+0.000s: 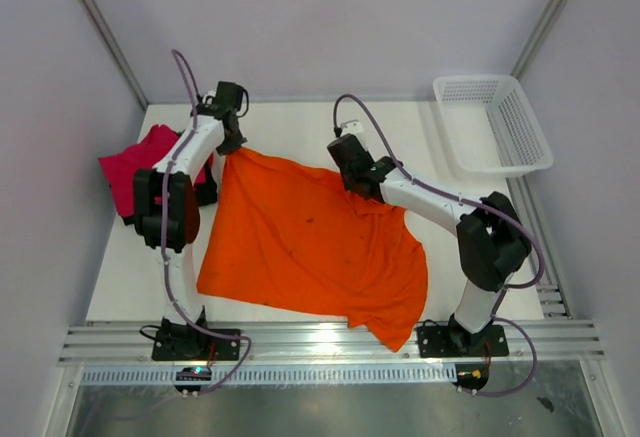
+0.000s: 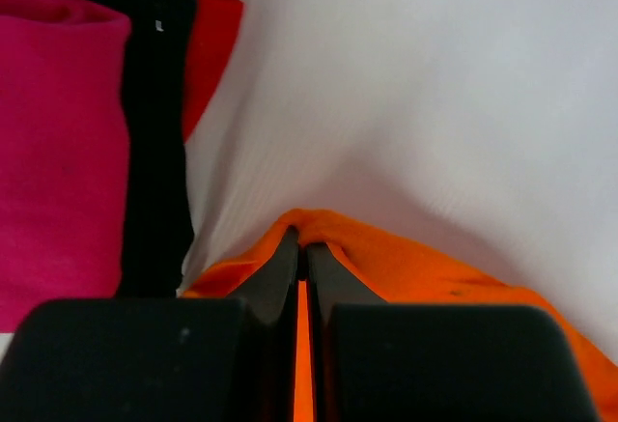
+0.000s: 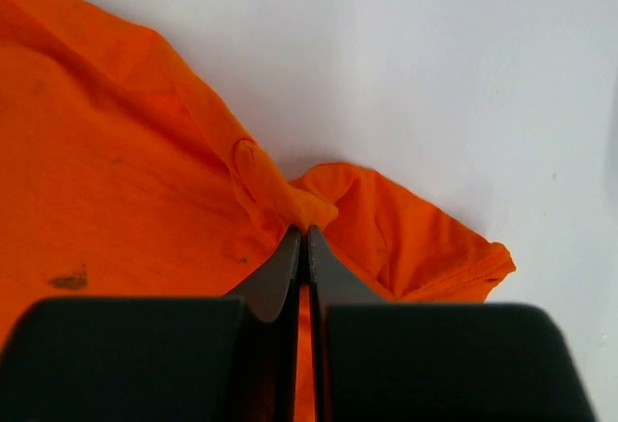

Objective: Fold and stack the t-shirts
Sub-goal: Flatten out the tshirt, then grap the side of the flattened tshirt furthest away from the robot with both arms

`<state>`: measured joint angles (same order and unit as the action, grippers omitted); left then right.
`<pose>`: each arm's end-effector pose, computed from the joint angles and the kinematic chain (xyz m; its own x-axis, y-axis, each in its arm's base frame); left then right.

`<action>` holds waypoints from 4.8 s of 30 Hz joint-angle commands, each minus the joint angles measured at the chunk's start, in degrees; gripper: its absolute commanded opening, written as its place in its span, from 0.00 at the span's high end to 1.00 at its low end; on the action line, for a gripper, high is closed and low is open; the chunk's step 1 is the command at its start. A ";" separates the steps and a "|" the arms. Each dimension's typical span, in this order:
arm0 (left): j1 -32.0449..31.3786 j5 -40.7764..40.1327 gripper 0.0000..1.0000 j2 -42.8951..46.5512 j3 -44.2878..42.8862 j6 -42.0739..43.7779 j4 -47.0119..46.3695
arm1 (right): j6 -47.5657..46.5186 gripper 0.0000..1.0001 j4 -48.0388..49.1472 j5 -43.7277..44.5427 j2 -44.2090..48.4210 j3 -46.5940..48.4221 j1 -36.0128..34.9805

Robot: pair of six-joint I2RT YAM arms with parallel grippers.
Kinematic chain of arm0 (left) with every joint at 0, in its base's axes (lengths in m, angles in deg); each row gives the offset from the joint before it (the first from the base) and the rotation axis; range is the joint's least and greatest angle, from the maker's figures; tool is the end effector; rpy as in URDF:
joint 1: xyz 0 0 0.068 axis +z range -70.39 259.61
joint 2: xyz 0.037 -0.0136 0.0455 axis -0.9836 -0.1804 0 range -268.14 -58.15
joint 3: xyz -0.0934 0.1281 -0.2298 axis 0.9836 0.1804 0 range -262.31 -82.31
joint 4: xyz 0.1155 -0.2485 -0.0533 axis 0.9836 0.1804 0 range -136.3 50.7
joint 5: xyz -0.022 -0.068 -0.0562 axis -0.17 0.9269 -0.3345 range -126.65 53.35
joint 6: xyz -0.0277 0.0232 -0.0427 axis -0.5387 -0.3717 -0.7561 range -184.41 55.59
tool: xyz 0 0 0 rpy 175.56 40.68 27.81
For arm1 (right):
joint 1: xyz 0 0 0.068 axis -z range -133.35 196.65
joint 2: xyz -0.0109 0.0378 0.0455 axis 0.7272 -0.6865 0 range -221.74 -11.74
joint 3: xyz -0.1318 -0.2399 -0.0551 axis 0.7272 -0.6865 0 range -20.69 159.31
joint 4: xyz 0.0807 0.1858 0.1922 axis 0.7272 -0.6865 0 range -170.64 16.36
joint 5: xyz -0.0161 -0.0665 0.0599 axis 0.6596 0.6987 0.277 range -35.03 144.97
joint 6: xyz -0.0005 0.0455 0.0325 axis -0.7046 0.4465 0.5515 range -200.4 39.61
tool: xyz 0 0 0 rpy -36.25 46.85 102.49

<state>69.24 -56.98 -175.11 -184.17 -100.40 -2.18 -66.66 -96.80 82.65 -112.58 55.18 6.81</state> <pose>0.4643 -0.0713 0.2491 -0.6801 -0.4358 -0.5895 -0.5016 0.8631 -0.0593 0.3245 0.2473 0.2418 -0.6335 -0.2548 -0.7306 -0.1840 0.9668 -0.1775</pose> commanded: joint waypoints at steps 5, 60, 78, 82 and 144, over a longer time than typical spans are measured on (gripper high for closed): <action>0.26 -13.50 1.00 -1.24 -2.64 -3.99 5.98 | 2.26 0.97 1.89 5.27 -1.99 1.91 0.11; -12.22 4.34 0.01 7.46 24.61 -9.72 7.65 | 29.15 0.52 0.54 -3.94 7.41 -20.06 1.24; -12.39 3.20 0.01 6.05 25.05 -8.75 8.27 | 32.93 0.52 17.53 -10.89 7.32 -23.58 10.12; -12.31 3.02 0.01 5.44 24.61 -8.40 8.18 | 33.20 0.52 18.76 -11.60 7.15 -23.93 11.27; -12.30 4.96 0.02 5.70 23.12 -9.19 10.02 | 11.84 0.87 -0.04 -0.18 -5.15 10.61 22.08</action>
<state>57.08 -52.02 -170.76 -161.99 -108.96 8.75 -53.74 -96.89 81.01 -116.63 63.16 28.80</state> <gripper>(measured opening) 0.979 0.130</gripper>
